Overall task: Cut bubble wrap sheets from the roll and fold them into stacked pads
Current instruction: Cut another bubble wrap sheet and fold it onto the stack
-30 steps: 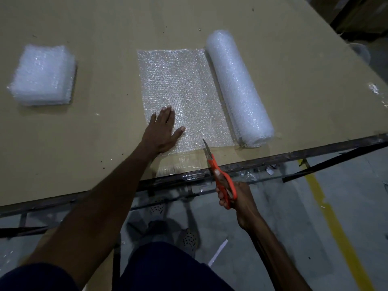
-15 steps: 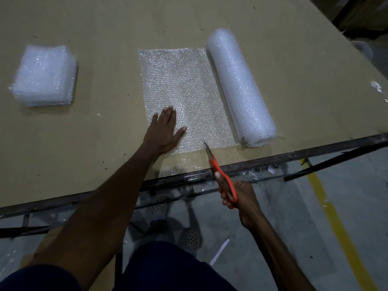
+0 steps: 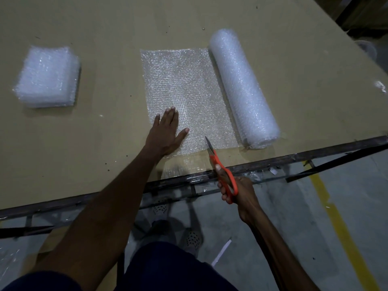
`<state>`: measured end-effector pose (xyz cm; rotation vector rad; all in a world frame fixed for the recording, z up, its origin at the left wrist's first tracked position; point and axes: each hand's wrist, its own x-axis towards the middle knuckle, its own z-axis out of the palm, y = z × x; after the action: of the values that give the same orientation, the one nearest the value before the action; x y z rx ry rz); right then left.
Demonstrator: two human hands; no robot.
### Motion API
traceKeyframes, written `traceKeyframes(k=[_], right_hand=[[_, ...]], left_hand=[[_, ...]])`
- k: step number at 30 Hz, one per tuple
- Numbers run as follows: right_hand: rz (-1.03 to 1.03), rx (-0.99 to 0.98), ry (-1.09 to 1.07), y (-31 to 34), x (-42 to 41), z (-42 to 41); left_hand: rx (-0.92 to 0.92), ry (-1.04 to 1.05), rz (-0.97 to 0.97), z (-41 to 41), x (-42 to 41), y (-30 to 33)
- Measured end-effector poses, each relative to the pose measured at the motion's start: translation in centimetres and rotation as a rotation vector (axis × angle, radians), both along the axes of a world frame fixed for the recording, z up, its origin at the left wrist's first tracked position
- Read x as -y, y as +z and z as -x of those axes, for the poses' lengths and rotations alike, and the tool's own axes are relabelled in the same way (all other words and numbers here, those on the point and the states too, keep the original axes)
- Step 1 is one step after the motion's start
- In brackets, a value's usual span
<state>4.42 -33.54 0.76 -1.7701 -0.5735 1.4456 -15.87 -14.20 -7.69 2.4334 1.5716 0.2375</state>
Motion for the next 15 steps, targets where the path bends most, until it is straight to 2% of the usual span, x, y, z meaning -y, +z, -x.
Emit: traceKeyframes(k=[15], right_hand=[[-0.031,0.003,-0.011,-0.6,-2.5,0.7]], left_hand=[[0.000,0.001,0.004,0.1,-0.1,-0.3]])
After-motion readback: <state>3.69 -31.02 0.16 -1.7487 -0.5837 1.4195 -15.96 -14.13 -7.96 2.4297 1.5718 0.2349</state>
